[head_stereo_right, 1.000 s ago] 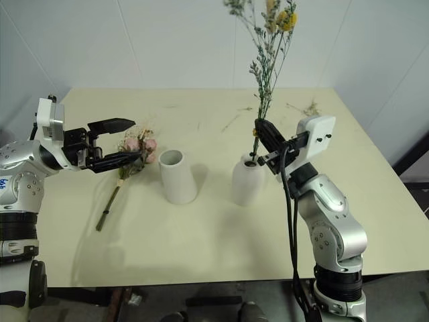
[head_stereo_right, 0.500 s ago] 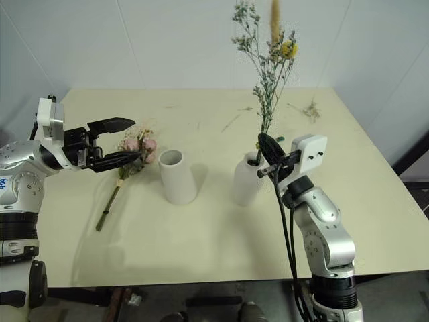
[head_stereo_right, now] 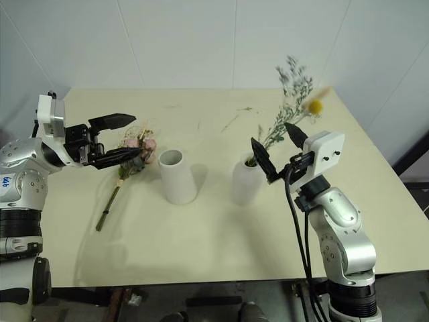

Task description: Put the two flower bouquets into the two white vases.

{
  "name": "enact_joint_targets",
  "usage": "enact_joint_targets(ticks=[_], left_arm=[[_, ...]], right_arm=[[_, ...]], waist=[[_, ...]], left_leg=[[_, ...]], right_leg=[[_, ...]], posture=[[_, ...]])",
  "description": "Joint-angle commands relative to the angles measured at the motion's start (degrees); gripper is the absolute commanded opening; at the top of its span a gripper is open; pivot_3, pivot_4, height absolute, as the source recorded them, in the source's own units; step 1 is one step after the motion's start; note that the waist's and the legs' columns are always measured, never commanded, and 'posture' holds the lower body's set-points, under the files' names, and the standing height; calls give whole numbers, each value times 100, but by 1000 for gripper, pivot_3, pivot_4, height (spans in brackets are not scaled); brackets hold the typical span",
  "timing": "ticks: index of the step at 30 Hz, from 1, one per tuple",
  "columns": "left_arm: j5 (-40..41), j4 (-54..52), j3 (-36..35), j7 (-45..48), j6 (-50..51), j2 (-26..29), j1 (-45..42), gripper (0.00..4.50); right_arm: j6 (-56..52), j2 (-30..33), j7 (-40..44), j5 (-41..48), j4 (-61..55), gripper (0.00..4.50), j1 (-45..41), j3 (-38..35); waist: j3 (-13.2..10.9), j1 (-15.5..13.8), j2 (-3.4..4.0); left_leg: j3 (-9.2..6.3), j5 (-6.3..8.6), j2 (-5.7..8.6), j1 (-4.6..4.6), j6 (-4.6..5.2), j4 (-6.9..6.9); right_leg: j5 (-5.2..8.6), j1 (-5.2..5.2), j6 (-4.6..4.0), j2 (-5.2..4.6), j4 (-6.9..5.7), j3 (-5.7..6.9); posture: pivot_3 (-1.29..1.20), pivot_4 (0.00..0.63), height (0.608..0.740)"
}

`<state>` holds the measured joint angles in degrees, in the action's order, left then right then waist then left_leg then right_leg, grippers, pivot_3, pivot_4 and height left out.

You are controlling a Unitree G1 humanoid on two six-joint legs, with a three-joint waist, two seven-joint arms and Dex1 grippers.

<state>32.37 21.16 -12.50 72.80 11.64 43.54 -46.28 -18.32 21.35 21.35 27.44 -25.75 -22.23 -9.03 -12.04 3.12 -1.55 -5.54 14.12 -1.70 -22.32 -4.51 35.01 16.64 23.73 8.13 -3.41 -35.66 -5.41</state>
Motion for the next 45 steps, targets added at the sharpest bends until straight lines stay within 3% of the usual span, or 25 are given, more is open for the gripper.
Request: enact_joint_targets(ticks=[1, 7, 11, 17, 21, 26, 35, 45], left_arm=[[-33, -34, -82, 19, -138, 3, -163, 4500], [-107, -50, -64, 70, -91, 113, -65, 4500], [-626, 374, 128, 4, -82, 502, -257, 4500], [-1403, 1271, 537, -165, 15, 966, -948, 4500], [-1949, 1500, 1047, -352, 971, 1084, -1422, 4500], [-2765, 1762, 2002, -56, 2389, 1356, -1849, 4500], [-3775, 1643, 3034, -127, 3275, 1125, -2085, 4500], [-4077, 798, 3277, -379, 4325, 1118, -1490, 4500]], right_arm=[[-103, 91, 43, 166, -343, 4443, -124, -45], [-711, 593, 352, 883, -855, 4443, 6, -289], [-1465, 1891, 1242, 1980, -989, 4443, 213, -1136], [-1849, 2913, 1852, 2576, -733, 4443, -171, -1367], [-1783, 3498, 2656, 2495, -209, 4443, -525, -1249], [-1964, 3796, 3200, 2665, 140, 4443, -1129, -979], [-1962, 3847, 3844, 2574, 446, 4443, -1397, -769], [-2003, 3593, 3725, 2687, 84, 4443, -1192, -796]], waist=[[0, -2, 0], [0, -15, 0], [-5, -31, 6], [-6, -23, 4], [-7, -21, 3], [-9, 8, 7], [-12, -7, 6], [-14, -4, 5]], left_leg=[[0, 0, 0, 0, 0, 0], [-1, 0, 0, -4, 0, -2], [1, 0, 2, -5, 0, 0], [1, 0, 0, 2, 2, 5], [2, 0, 1, 0, 1, 5], [2, 5, 2, -5, 8, -3], [1, 15, 2, -14, 13, -4], [0, 15, 1, -14, 12, -3]], right_leg=[[0, 0, 0, 0, 1, 0], [0, 0, 0, -1, 6, 0], [0, -2, 0, -3, 9, -1], [0, -7, -1, 0, 9, 0], [-1, -9, 1, 0, 17, 0], [8, -2, 6, 1, 12, -1], [21, 4, 7, 0, 12, 1], [23, 7, 6, 0, 3, 0]], posture=[[0, 150, 740], [0, 150, 740], [0, 150, 740], [0, 150, 740], [0, 150, 740], [0, 150, 740], [0, 150, 740], [0, 150, 740]])
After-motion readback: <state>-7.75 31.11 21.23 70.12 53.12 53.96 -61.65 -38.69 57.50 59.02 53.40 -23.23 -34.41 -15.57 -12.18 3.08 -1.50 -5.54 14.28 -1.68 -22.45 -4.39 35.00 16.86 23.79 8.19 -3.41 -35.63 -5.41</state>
